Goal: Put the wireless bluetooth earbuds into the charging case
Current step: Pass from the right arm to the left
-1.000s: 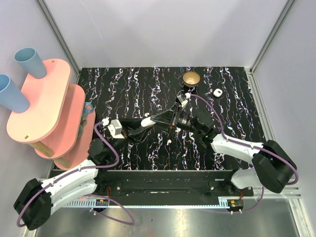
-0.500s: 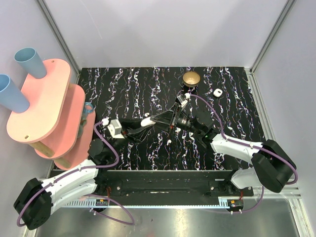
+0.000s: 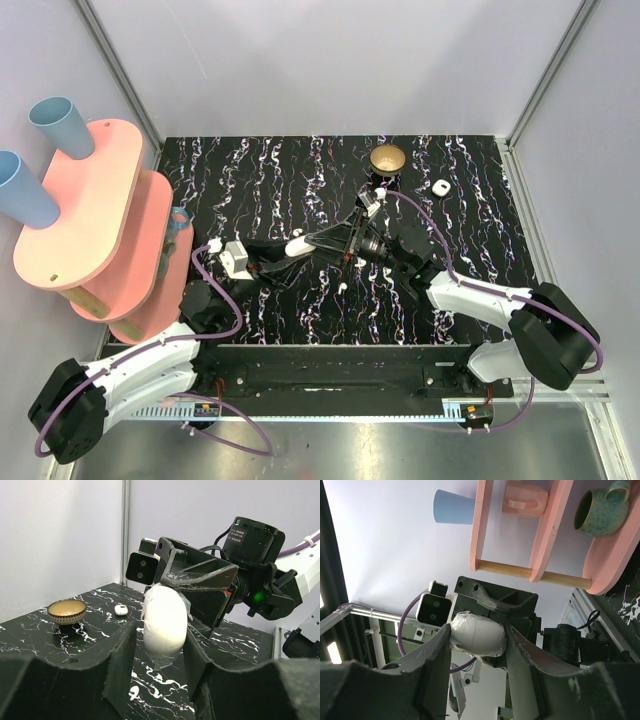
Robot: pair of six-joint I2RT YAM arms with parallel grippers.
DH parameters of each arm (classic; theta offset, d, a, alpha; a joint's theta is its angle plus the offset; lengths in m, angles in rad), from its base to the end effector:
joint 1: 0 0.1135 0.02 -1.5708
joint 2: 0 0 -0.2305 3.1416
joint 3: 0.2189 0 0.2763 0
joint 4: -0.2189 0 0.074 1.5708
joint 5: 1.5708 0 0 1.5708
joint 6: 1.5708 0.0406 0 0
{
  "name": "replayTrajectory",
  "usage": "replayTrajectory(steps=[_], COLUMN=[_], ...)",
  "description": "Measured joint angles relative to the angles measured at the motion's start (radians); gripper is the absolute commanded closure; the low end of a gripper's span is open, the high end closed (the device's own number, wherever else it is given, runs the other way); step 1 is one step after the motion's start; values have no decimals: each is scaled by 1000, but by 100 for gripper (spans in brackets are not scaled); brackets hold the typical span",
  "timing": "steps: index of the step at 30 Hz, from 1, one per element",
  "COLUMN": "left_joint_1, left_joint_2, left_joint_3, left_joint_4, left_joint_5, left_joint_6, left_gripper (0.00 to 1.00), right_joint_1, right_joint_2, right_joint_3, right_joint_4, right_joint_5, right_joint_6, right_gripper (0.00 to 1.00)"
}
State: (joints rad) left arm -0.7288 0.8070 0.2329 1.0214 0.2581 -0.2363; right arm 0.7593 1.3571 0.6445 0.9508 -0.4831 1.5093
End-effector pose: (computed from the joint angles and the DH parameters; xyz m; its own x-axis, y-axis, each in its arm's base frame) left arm 0.1585 -0.1554 0.2329 0.1228 -0.4130 -0.9024 0.8685 0.4848 -0.1037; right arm 0.2200 0.2348 0.2338 -0.9248 0.3409 -0.1691 -0.2284 -0.1418 0.9632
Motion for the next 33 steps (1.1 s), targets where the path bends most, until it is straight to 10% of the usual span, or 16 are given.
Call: replayTrajectory(steps=[15, 22, 33], left_joint_1=[-3, -3, -5], left_joint_2=[0, 0, -1], left_joint_3=[0, 0, 0], left_joint_4=[27, 27, 18], left_joint_5=[-1, 0, 0], left_joint_6=[0, 2, 4], left_gripper=[59, 85, 100], right_joint_1=[0, 0, 0], right_joint_2=[1, 1, -2], right_joint_3=[-6, -6, -11], right_joint_4=[3, 3, 1], right_joint_5=[0, 0, 0], right_joint_6=[6, 10, -16], right_gripper=[99, 97, 29])
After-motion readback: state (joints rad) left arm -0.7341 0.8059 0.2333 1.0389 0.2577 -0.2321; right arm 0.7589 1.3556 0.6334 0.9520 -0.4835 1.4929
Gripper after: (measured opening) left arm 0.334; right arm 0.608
